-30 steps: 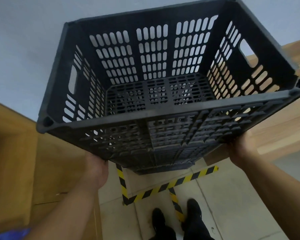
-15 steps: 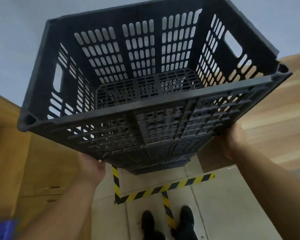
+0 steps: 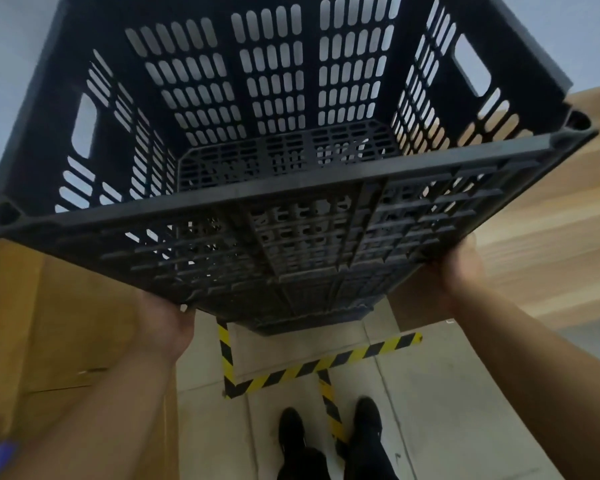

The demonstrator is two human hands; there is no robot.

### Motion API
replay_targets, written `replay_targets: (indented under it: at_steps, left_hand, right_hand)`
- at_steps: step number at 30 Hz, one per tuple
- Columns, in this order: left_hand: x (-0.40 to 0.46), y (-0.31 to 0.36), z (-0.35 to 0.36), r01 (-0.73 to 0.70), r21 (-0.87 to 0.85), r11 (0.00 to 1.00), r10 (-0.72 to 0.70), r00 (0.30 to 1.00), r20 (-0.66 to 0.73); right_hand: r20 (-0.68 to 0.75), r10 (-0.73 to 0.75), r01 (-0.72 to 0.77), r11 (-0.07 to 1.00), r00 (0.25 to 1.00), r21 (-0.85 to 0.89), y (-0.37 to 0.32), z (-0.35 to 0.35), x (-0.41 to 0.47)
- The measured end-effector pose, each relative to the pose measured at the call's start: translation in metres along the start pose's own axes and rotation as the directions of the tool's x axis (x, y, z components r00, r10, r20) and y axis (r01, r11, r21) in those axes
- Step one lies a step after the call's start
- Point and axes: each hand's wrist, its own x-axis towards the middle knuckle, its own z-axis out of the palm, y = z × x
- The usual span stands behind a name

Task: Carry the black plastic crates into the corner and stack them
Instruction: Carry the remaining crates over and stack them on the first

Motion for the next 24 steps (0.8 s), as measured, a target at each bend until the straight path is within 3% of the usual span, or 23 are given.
replay_targets:
  at_steps: [3,5,14,24]
  left_hand:
    - [-0.003,-0.004,0.003,0.006,-0.011,1.000,-0.007,1.000,-0.016]
    - [-0.004,-0.006,0.004,0.004,-0.011,1.000,-0.005,1.000,-0.024]
    - [0.004,-0.005,-0.001,0.040,0.013,0.999,-0.038,0.996,-0.084]
    - [-0.013,-0.011,0.009,0.047,-0.039,0.998,-0.051,0.995,-0.087]
  right_hand:
    - [0.061,0.085,-0.097,0.968,0.995,0.230,-0.008,0.000,-0.005]
    - [0.117,0.061,-0.090,0.960,0.991,0.264,-0.011,0.000,-0.002]
    - [0.180,0.054,-0.105,0.952,0.982,0.288,-0.008,-0.006,-0.007]
    - [0.202,0.104,-0.138,0.977,0.974,0.161,-0.014,-0.012,0.005]
